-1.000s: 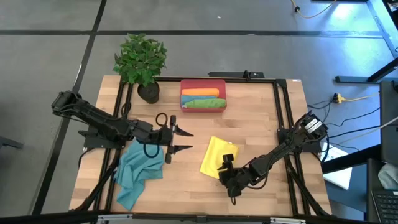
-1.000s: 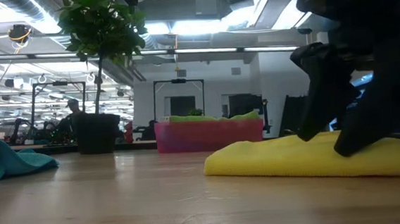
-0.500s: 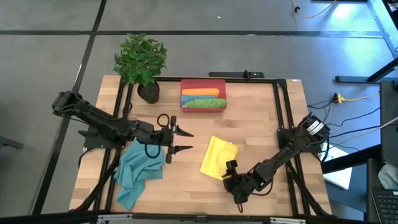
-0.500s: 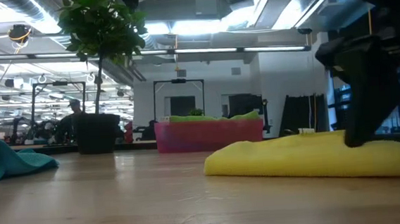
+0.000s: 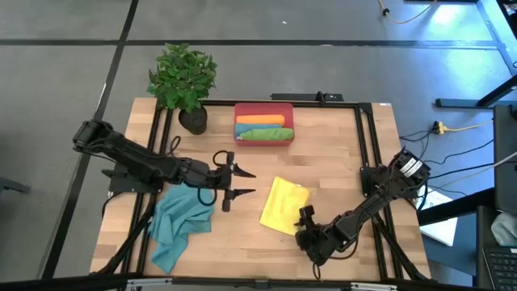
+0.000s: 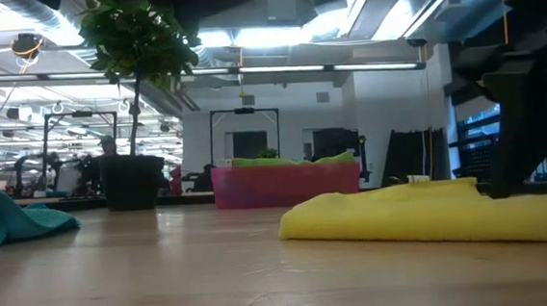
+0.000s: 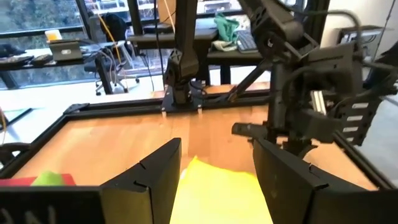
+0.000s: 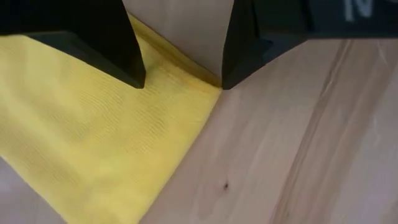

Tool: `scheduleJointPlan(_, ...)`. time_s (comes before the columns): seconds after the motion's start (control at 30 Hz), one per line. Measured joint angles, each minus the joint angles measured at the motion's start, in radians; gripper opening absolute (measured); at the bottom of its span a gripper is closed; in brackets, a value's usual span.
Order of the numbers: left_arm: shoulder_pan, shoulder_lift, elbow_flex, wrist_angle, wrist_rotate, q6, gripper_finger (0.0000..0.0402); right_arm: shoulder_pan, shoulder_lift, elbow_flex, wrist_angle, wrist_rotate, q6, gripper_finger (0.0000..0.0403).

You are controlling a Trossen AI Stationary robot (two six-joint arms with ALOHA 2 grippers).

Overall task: Roll microfiber towels into tight, uniform cylinder then place into a basket
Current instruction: Roll the yellow towel

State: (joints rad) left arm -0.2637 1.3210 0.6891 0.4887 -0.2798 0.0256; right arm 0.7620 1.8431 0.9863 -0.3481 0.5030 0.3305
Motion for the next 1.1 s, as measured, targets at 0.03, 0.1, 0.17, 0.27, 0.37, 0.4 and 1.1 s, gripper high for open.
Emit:
scheduleJointPlan(0.03,0.004,0.008,0.0,-0.001,0.0,0.0,0.0192,0.0,0.0,0.0,-0.003,0.0,-0.001,0.0213)
scheduleJointPlan(0.1,0.008,0.025,0.0,-0.001,0.0,-0.001,0.0192,0.0,0.007,0.0,-0.003,0.001,-0.01,0.0204)
scheduleJointPlan(0.17,0.01,0.036,0.0,-0.003,0.0,-0.001,0.0192,0.001,0.021,0.001,0.004,0.003,-0.022,0.0194)
scheduleJointPlan(0.27,0.011,0.049,0.0,-0.005,-0.001,0.0,0.0192,0.008,0.051,0.002,0.024,0.005,-0.037,0.018)
scheduleJointPlan(0.37,0.011,0.049,-0.001,0.001,-0.001,0.0,0.0192,0.011,0.071,0.004,0.047,0.02,-0.043,0.0168)
scheduleJointPlan(0.4,0.013,0.049,-0.001,0.001,-0.001,0.0,0.0192,0.011,0.075,0.005,0.047,0.021,-0.043,0.0166)
scheduleJointPlan(1.1,-0.015,0.192,0.02,-0.088,-0.036,-0.019,0.0192,0.01,0.087,0.0,0.051,0.111,0.009,0.0011)
